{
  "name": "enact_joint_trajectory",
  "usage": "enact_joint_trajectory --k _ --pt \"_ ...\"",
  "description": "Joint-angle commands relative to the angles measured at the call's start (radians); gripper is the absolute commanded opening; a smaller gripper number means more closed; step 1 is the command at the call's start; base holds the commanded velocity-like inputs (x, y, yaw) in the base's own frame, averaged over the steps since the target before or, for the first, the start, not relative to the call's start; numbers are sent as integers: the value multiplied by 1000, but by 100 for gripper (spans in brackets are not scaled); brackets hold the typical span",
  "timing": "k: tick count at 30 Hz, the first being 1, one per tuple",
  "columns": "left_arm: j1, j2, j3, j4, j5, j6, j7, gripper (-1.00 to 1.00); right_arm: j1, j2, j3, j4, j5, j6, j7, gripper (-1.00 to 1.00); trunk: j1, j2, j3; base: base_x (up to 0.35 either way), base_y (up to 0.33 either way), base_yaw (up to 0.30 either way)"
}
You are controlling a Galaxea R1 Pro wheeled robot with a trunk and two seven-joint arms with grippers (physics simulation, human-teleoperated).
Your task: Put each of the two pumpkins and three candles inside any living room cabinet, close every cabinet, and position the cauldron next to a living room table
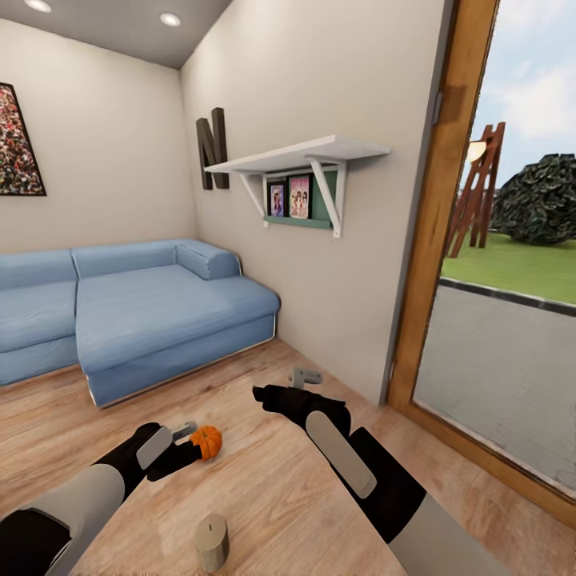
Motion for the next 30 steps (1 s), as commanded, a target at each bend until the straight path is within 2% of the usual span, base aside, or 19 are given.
enact_joint_trajectory --k 1,12,15,18,23,30 --pt "0 1 -7 -3 11 3 8 100 -1 0 1 -1 -9 1 -9 100 0 -1 -5 0 0 0" --pt "1 -5 -7 -4 7 19 2 100 -1 0 1 -1 -8 1 -9 100 5 -3 -48 0 0 0" --pt "1 -5 -9 -4 7 40 -32 100 -1 0 1 -1 -8 1 -9 100 6 -4 -59 0 0 0" --pt "1 -5 -32 -4 6 56 -76 100 -1 0 1 -1 -8 1 -9 100 8 -5 -71 0 0 0" --pt "1 -6 -70 -4 7 71 -97 100 -1 0 1 -1 -8 1 -9 100 10 -6 -90 0 0 0" --pt "1 -8 -79 -4 6 76 -103 100 -1 0 1 -1 -8 1 -9 100 13 -8 -117 0 0 0"
